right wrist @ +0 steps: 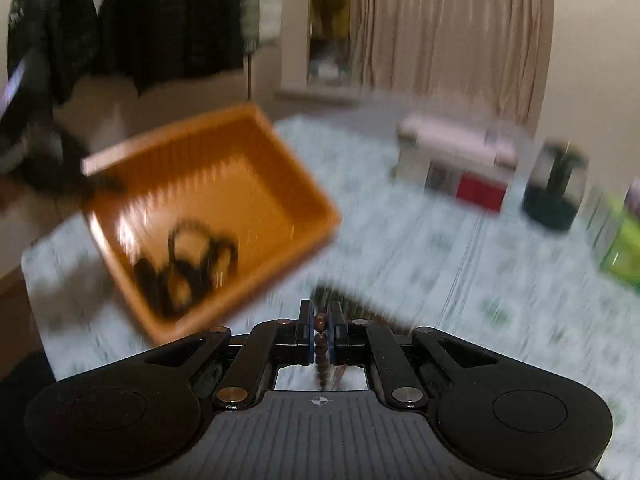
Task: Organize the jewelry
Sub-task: 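Hold the tray with the left gripper while the right gripper lowers the necklace inside and opens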
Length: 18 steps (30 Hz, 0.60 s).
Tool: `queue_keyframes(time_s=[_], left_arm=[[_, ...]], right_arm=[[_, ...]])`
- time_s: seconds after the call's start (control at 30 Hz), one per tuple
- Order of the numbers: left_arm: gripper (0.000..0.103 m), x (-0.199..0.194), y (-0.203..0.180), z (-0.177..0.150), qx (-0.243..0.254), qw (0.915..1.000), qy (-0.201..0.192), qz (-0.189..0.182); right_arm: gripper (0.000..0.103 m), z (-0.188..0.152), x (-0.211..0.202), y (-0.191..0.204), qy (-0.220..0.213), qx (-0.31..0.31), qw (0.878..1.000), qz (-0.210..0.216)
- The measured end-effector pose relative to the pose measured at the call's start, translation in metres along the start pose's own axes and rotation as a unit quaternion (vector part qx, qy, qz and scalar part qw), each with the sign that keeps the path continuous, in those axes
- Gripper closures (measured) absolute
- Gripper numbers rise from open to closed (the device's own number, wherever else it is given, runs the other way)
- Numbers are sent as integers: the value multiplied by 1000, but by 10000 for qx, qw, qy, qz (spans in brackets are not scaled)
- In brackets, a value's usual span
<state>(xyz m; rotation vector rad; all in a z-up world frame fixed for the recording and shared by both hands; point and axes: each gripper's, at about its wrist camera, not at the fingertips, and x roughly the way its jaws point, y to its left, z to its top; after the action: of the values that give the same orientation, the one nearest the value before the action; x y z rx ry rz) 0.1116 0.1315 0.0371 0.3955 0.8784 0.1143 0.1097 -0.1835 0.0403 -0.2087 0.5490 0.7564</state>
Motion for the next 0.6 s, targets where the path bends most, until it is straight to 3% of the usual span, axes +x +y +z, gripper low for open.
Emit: queue_keyframes(time_s=[0.2,0.6], left_arm=[[100,1,1,-1,-18,10000,-4,-17],[100,1,2,-1,-21,10000,-11,-16]], right_arm=[[97,50,-36,-12,-658,-160,9974,-227],[97,108,-72,-22,-1306,-375,9901,-365]])
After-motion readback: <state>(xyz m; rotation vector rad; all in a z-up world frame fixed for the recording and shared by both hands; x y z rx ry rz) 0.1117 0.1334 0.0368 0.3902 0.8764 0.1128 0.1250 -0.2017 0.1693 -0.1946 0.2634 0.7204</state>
